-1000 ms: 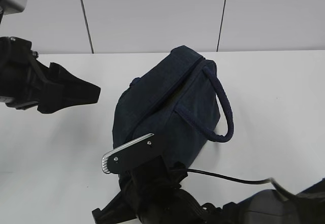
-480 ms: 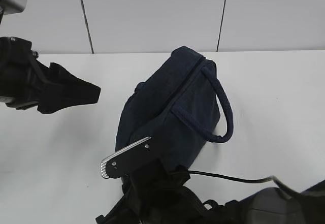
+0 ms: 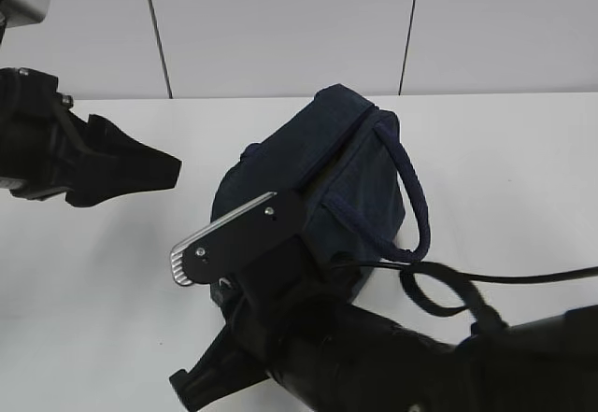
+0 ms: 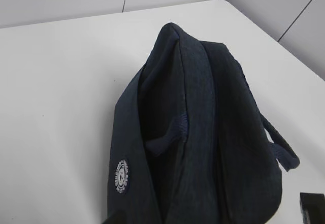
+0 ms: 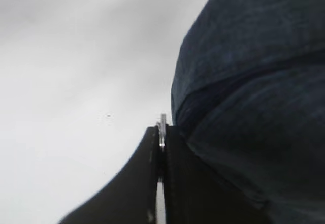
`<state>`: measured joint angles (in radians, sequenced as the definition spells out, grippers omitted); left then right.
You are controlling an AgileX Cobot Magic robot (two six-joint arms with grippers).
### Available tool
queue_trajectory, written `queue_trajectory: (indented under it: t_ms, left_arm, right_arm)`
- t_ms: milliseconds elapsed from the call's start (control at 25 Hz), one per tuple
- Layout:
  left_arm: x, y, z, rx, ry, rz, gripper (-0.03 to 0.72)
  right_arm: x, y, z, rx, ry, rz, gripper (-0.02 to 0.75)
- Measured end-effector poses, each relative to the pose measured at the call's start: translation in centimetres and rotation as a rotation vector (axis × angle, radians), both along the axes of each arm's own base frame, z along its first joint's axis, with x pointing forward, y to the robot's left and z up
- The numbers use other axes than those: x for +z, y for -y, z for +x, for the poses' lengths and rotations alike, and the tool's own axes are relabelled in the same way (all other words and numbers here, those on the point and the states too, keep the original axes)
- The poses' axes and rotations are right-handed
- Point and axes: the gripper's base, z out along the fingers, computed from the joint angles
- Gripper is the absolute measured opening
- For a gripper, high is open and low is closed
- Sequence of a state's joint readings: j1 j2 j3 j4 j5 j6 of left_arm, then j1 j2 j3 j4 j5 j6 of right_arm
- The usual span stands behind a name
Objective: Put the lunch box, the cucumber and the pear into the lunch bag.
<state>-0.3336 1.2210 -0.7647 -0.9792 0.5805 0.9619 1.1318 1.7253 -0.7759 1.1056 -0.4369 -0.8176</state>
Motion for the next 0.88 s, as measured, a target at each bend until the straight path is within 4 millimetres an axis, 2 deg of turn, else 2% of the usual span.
queue_trajectory:
  t_ms: [360, 600, 880]
  left_arm:
    - [0.0, 0.0, 0.0, 0.0, 0.0, 0.0, 0.312]
    - [-0.1, 0.0, 0.2, -0.069, 0.086, 0.066, 0.302]
    - [-2.3, 0.7, 1.8, -0.173, 0.137, 0.139, 0.309]
  right_arm:
    - [3.1, 1.2, -0.3, 0.013, 0.061, -0.024, 0.006]
    - [6.0, 0.9, 0.1, 0.024, 0.14, -0.028, 0.006]
    - [8.8, 0.2, 1.2, -0.022, 0.219, -0.058, 0.006]
